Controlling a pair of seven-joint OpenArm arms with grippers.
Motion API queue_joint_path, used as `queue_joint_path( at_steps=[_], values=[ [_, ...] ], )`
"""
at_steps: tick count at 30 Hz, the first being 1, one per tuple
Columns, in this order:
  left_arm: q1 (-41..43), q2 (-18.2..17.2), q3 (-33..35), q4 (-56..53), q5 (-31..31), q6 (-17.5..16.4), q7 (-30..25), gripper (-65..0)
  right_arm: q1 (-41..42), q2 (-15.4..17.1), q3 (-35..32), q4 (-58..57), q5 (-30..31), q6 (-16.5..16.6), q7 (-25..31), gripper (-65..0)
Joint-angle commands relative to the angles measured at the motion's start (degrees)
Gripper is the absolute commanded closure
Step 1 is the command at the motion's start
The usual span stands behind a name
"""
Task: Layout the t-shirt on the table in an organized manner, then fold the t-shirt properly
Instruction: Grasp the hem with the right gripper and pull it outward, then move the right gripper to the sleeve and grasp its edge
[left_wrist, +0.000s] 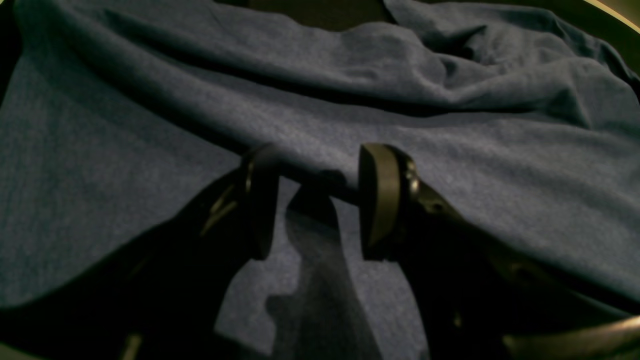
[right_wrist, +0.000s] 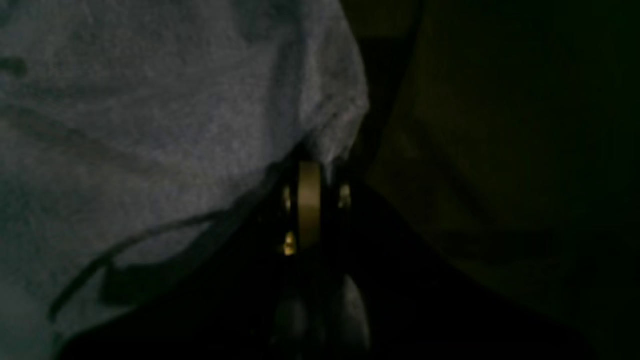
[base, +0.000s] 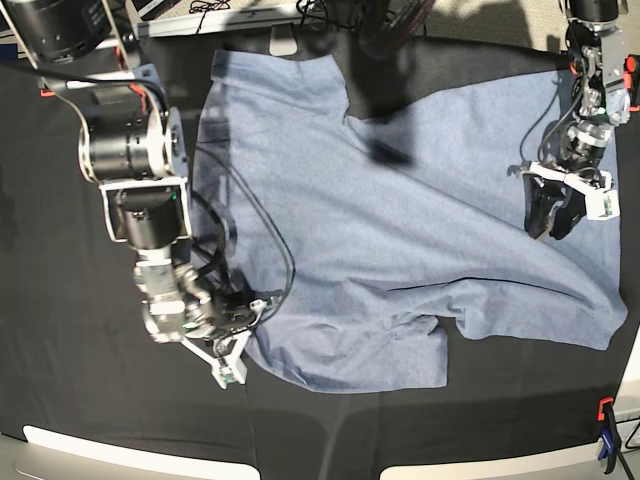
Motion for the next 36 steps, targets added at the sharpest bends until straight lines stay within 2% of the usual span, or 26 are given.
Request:
queue_joint_path(
  at_steps=[1, 2, 3, 10, 13, 14, 17, 19, 26, 33, 36],
  values=[
    [-0.61, -0.83, -0.33, 1.11, -0.94, -0.42, -1.66, -24.3, 2.43, 0.87, 0.33, 0.76, -1.92, -5.22, 2.08, 0.0],
    [-0.61, -0.81, -0.33, 1.11, -0.96, -0.42, -1.68, -24.3, 2.71, 1.22, 0.31, 0.76, -2.95, -9.05, 2.38, 0.0],
    [-0.63, -0.83, -0.33, 1.11, -0.96, -0.42, -1.68, -24.3, 3.02, 1.73, 0.31, 0.76, -3.02, -11.47, 2.08, 0.0],
    [-0.63, -0.83, -0.33, 1.11, -0.94, -0.42, -1.68, -24.3, 3.76, 4.87, 0.31, 0.76, -2.95, -18.08, 0.83, 0.0],
    [-0.63, -0.83, -0.33, 1.11, -0.94, -0.42, -1.68, -24.3, 3.78, 5.42, 0.31, 0.76, -2.95, -18.03, 0.66, 0.0],
    [-0.63, -0.83, -0.33, 1.11, -0.94, -0.42, -1.66, -24.3, 3.78, 5.42, 0.31, 0.76, -2.95, -18.01, 0.66, -2.8],
    [-0.61, -0.83, -0.33, 1.11, -0.94, -0.42, -1.66, -24.3, 3.8, 5.4, 0.31, 0.76, -2.93, -18.01, 0.02, -19.9],
    [-0.63, -0.85, -0.33, 1.11, -0.94, -0.42, -1.68, -24.4, 3.8, 5.42, 0.31, 1.05, -2.62, -18.01, -1.97, -27.4],
    [-0.59, -0.83, -0.72, 1.11, -0.96, -0.42, -1.68, -24.4, 1.66, 6.14, 0.31, 9.64, 0.68, -16.63, -5.95, -27.4],
    [-0.31, -1.31, -0.76, 1.14, -0.96, -0.5, -1.7, -25.3, -6.47, 6.21, 0.31, 24.87, 1.31, -16.52, -8.85, -27.3],
    [0.83, -1.33, -0.76, 1.6, -0.96, -3.08, -1.75, -26.3, -12.39, 6.21, 0.31, 32.81, 1.55, -16.52, -8.85, -27.3]
  ],
)
